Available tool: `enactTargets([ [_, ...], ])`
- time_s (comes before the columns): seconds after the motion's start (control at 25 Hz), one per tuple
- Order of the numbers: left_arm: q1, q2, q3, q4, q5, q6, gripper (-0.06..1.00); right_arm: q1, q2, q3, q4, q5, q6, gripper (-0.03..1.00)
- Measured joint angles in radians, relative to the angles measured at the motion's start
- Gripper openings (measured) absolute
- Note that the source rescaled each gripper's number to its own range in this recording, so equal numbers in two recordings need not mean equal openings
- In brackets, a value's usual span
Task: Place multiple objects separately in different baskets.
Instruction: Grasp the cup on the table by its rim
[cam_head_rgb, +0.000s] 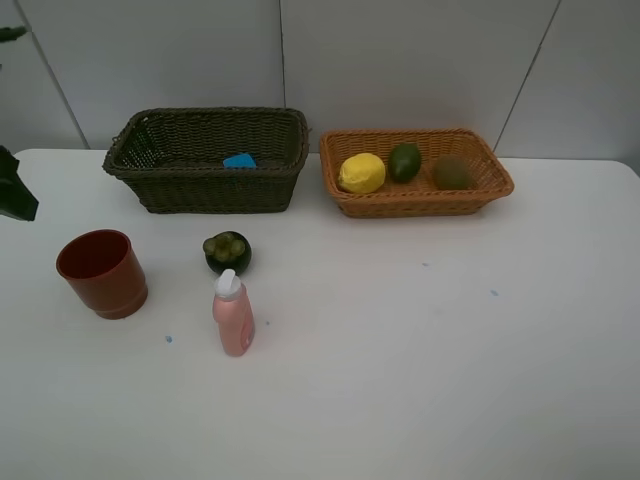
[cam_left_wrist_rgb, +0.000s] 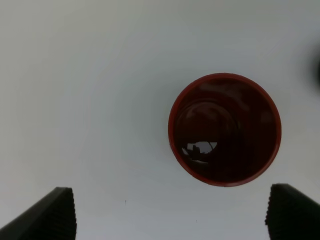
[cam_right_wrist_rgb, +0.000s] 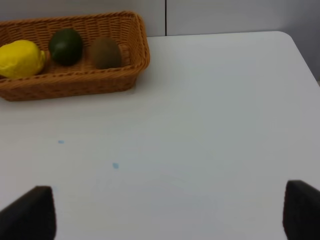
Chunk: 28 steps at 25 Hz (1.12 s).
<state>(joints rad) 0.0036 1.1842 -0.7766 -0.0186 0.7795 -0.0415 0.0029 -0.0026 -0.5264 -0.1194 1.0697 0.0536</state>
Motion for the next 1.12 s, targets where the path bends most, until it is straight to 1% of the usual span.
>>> enactTargets([
  [0.6,0.0,0.308,-0.001,0.0,-0.171,0.0,0.98,0.0,0.0,0.0,-0.001,0.0,0.0,1.0],
  [0.88,0.0,0.42,-0.001,-0.002,-0.268,0.0,0.98,0.0,0.0,0.0,-0.001,0.0,0.0,1.0],
  [1.12,0.0,0.5,-0.001,-0.006,-0.301,0.0,0.98,0.0,0.0,0.0,-0.001,0.0,0.0,1.0],
])
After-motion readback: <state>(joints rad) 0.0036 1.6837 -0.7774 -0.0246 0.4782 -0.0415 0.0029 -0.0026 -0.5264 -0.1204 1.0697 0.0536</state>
